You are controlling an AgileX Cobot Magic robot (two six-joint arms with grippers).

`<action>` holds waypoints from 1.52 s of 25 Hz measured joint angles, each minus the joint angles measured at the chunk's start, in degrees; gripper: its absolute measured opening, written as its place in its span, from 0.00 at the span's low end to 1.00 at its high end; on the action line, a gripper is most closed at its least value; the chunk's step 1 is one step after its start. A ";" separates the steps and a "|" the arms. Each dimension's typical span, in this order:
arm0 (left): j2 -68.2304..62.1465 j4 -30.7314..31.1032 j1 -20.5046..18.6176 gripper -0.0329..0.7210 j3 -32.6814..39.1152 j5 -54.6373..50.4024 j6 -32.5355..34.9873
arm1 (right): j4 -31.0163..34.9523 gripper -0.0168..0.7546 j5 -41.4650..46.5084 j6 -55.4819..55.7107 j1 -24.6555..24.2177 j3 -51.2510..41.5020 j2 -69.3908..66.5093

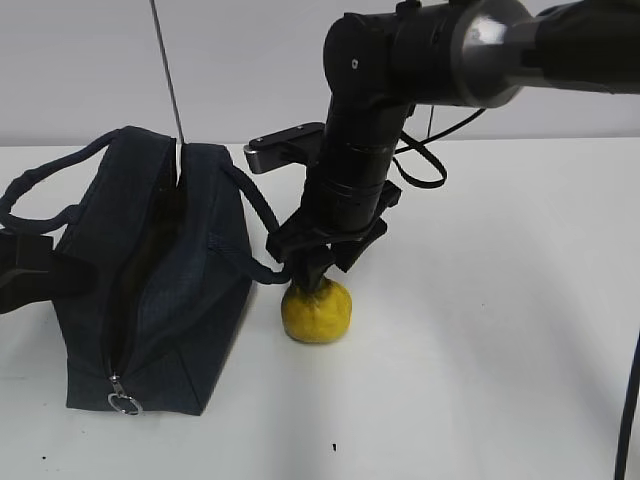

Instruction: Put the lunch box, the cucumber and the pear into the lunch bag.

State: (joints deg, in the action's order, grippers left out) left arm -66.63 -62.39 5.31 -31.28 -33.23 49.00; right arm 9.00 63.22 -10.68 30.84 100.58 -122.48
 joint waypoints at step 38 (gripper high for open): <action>0.00 0.00 0.00 0.02 0.00 0.44 0.00 | 0.66 0.33 8.16 2.28 0.03 33.08 -4.10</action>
State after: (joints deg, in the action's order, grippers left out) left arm -66.63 -62.39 5.31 -31.28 -32.79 49.00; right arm 9.65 71.38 -8.40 30.87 133.65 -126.57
